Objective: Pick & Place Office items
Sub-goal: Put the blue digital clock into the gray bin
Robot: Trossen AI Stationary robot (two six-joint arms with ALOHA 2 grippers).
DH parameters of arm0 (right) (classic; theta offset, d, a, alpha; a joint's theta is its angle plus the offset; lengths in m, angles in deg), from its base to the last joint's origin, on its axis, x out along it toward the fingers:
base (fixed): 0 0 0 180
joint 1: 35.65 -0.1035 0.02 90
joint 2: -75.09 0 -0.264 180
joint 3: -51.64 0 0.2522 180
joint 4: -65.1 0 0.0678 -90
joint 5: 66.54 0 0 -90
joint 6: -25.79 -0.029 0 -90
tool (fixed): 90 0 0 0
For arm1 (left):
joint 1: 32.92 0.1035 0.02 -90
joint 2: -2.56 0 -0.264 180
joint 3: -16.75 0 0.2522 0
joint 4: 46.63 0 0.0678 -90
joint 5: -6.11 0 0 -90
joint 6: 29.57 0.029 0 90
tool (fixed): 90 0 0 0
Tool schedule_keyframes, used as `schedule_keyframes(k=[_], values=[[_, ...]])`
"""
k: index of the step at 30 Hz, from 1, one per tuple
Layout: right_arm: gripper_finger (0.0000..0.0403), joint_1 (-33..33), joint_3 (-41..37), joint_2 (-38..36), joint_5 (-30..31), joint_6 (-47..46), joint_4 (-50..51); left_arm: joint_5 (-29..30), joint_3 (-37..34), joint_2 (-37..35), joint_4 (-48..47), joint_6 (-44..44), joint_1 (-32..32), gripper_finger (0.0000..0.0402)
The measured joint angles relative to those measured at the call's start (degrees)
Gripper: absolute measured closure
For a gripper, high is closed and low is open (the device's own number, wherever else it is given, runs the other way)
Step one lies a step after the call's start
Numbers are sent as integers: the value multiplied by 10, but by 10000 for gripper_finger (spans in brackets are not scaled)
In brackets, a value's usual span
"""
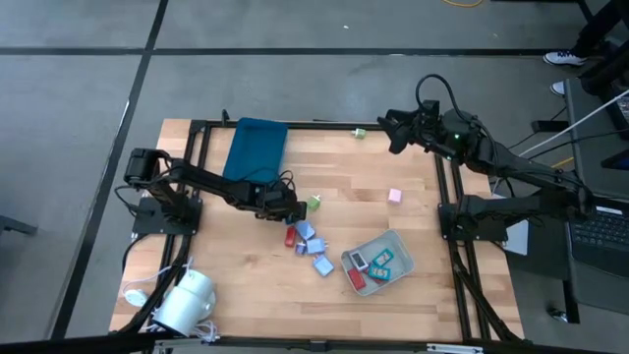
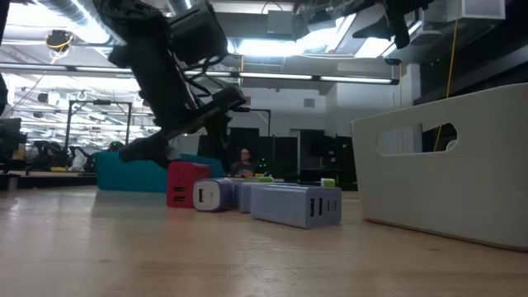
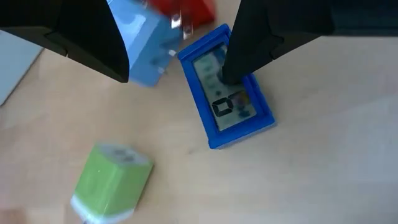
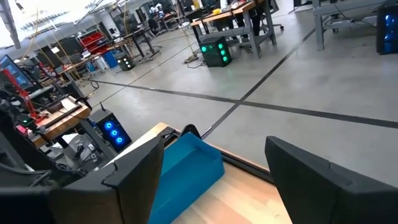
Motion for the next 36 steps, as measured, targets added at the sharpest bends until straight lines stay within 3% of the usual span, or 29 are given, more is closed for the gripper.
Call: schedule_keyframes(k=[12,23,36], values=[[117,5,0,0,0,1,0,26,-2,-71,-51,3,9,136],[117,14,0,0,-15,-7,-2,-28,-1,-69,-124,256,30,137],[117,22,0,1,-29,-11,-5,-42,1,-57,-111,317,36,136]])
